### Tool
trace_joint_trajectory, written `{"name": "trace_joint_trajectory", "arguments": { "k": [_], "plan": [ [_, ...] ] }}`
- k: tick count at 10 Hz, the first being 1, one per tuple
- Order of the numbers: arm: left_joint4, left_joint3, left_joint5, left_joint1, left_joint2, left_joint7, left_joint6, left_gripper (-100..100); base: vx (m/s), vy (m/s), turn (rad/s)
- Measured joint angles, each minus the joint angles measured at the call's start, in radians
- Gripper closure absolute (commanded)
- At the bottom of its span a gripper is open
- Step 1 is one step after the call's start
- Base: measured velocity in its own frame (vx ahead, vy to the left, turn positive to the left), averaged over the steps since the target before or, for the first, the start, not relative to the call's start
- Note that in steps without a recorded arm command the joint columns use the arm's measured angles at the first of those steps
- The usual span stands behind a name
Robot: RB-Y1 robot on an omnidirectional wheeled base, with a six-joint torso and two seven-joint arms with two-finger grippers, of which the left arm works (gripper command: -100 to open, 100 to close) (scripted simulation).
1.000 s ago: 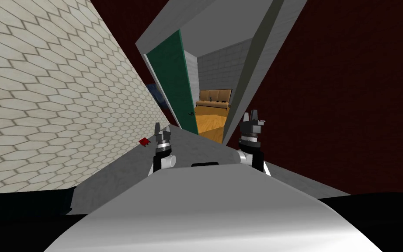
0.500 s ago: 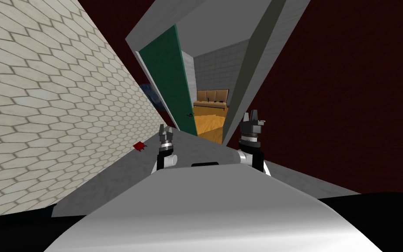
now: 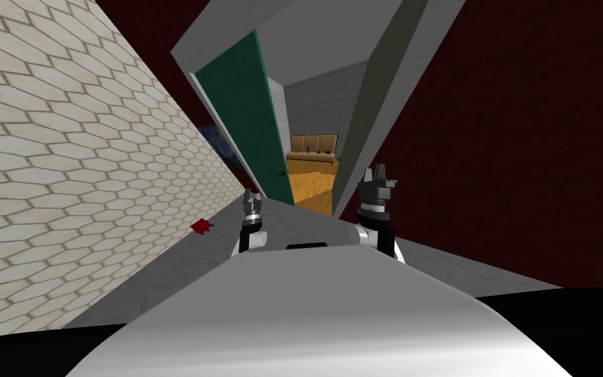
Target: Push the door open
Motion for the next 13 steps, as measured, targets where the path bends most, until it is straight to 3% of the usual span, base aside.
{"name": "trace_joint_trajectory", "arguments": {
  "k": [13],
  "plan": [
    [0.347, 0.01, 0.007, -0.133, 0.021, 0.001, -0.075, -100, 0.078, 0.091, -0.121]
  ]
}}
